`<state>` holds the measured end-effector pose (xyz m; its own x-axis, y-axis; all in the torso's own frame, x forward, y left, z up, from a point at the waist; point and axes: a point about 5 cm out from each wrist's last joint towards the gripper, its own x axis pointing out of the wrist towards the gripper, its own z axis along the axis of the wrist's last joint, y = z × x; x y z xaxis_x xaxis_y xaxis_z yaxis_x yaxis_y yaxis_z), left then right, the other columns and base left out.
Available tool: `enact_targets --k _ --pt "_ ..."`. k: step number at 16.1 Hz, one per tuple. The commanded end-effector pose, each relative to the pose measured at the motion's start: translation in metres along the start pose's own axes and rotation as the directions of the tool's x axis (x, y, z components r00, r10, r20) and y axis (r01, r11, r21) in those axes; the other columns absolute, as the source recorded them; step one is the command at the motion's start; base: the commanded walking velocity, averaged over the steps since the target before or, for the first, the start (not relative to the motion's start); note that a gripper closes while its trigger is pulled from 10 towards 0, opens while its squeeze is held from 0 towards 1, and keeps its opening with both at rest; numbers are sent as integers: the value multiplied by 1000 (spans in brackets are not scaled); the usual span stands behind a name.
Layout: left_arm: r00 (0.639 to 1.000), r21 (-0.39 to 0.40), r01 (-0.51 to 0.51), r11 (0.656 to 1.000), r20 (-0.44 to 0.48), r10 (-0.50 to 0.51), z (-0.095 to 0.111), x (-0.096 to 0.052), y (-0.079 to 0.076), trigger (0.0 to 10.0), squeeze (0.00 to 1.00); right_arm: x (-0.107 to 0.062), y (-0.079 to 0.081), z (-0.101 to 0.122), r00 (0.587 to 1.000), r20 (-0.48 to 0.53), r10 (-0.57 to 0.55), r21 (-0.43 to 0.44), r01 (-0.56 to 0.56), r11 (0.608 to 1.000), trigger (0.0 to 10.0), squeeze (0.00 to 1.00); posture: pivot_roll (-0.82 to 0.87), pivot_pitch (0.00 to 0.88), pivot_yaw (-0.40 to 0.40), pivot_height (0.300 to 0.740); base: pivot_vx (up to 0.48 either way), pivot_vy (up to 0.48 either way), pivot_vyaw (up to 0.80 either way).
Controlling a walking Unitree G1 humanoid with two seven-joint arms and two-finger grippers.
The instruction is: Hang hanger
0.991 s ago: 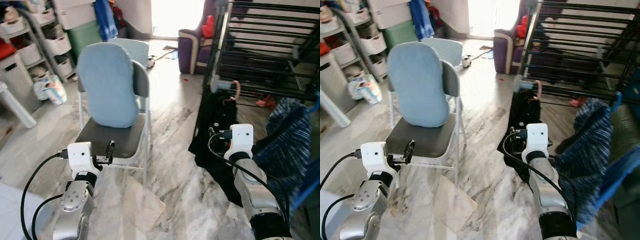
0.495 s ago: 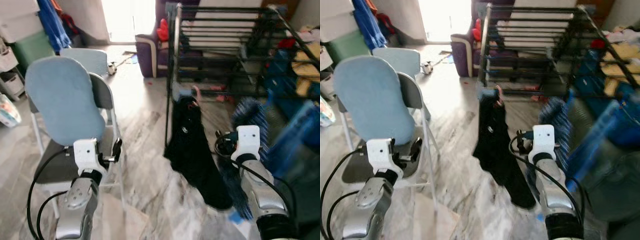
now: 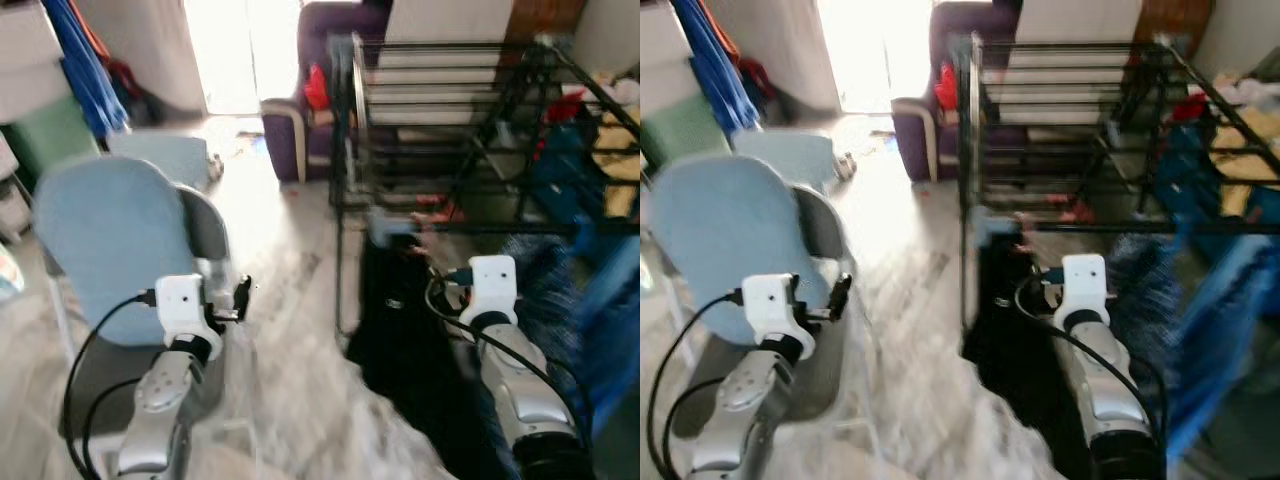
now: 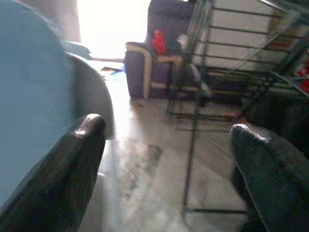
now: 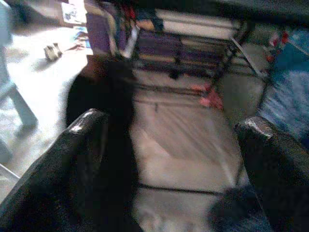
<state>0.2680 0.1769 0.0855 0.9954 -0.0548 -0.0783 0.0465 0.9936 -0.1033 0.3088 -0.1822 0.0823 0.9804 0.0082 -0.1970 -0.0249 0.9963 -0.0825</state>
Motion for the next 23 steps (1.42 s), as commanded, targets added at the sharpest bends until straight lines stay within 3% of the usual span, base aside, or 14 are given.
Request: enact_targets --k 1,10,12,15,18,20,23 --pt "1000 11 -16 1000 -7 16 1 1 3 10000 0 1 4 4 1000 5 24 -9 -24 1000 10000 0 -88 0 38 740 0 0 0" --pt "999 47 30 998 -31 -29 -1 2 -4 10000 0 -4 -5 1 997 -42 -57 -57 55 997 10000 0 -87 0 36 740 0 0 0" --pt "998 56 59 997 -37 -57 -1 1 -8 10000 0 -12 -19 0 993 -31 -118 -125 113 986 10000 0 -88 0 35 740 0 0 0" --pt "997 55 73 996 -45 -70 -1 -1 -8 10000 0 -25 -27 -6 990 -41 -137 -150 130 980 10000 0 -91 0 37 740 0 0 0" --pt "995 67 87 994 -61 -83 -3 0 -10 10000 0 -31 -26 -20 982 -143 -121 -124 104 987 10000 0 -95 0 41 740 0 0 0" --pt "994 70 90 994 -66 -85 -3 0 -10 10000 0 -26 -26 -25 975 -206 -86 -82 70 994 10000 0 -96 0 44 740 0 0 0" --pt "994 81 79 994 -79 -72 -3 0 -4 10000 0 -8 -25 -25 967 -253 -17 -101 -9 995 9765 0 -89 0 44 740 0 0 0"
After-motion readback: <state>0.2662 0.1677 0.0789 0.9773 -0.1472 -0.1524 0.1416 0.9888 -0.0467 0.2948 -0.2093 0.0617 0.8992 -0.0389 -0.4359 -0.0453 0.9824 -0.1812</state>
